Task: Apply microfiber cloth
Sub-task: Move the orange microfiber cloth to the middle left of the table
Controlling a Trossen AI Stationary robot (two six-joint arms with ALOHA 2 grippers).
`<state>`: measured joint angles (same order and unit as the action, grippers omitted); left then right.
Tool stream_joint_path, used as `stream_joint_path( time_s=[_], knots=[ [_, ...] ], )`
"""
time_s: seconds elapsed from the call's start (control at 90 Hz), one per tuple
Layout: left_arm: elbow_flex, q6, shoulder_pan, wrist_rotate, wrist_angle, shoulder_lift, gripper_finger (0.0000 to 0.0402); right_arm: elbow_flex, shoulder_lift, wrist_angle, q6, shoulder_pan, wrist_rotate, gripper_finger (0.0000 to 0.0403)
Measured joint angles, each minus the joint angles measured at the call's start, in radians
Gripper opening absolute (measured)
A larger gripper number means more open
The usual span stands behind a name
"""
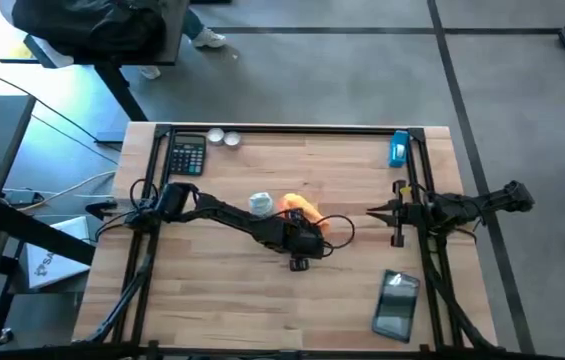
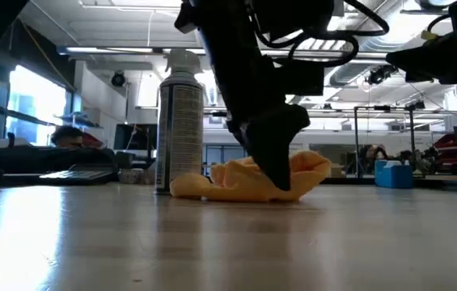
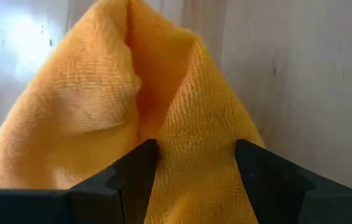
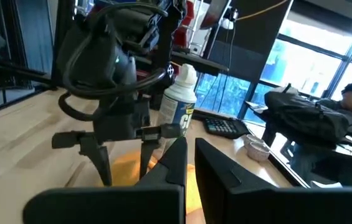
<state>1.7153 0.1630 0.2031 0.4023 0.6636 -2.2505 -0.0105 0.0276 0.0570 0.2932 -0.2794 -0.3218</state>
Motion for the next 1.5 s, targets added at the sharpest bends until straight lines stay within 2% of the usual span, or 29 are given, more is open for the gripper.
stream_joint_path(
  time_s=[0.156,0.3,0.4,0.522,0.711,0.756,0.867,1.122,1.256,1.5],
  knots=[
    [0.0,-0.008,0.001,-0.014,0.005,-0.014,0.0202,0.0,0.0,0.0,0.0,0.0,0.0,0.0],
    [0.0,-0.008,0.005,-0.103,-0.004,-0.016,0.02,0.0,0.0,0.0,0.0,0.0,0.0,0.0],
    [0.0,-0.008,0.018,-0.142,-0.003,-0.016,0.0184,0.0,0.0,0.0,0.0,0.0,0.0,0.0],
    [0.0,-0.009,0.043,-0.154,0.008,-0.016,0.0137,0.0,0.0,0.0,0.0,0.0,0.0,0.0],
    [0.002,-0.01,0.081,-0.141,0.07,-0.01,0.0023,0.0,-0.001,0.0,0.0,0.0,0.0,0.0],
    [0.002,-0.01,0.091,-0.128,0.097,-0.003,0.001,0.0,-0.001,0.0,0.0,0.0,0.0,0.0],
    [0.0,-0.008,0.12,-0.113,0.147,0.028,0.0014,0.0,-0.001,0.0,0.0,0.0,0.0,0.0],
    [0.0,0.02,0.178,-0.146,0.187,0.172,0.0003,0.0,-0.001,0.0,0.0,0.0,0.0,0.0],
    [-0.001,0.072,0.228,-0.073,0.29,0.26,0.0001,0.0,-0.001,0.005,-0.003,0.0,0.0,0.0],
    [-0.213,0.28,0.327,0.038,0.334,0.5,0.0,0.0,-0.001,0.099,-0.033,0.0,0.001,0.0]
  ],
)
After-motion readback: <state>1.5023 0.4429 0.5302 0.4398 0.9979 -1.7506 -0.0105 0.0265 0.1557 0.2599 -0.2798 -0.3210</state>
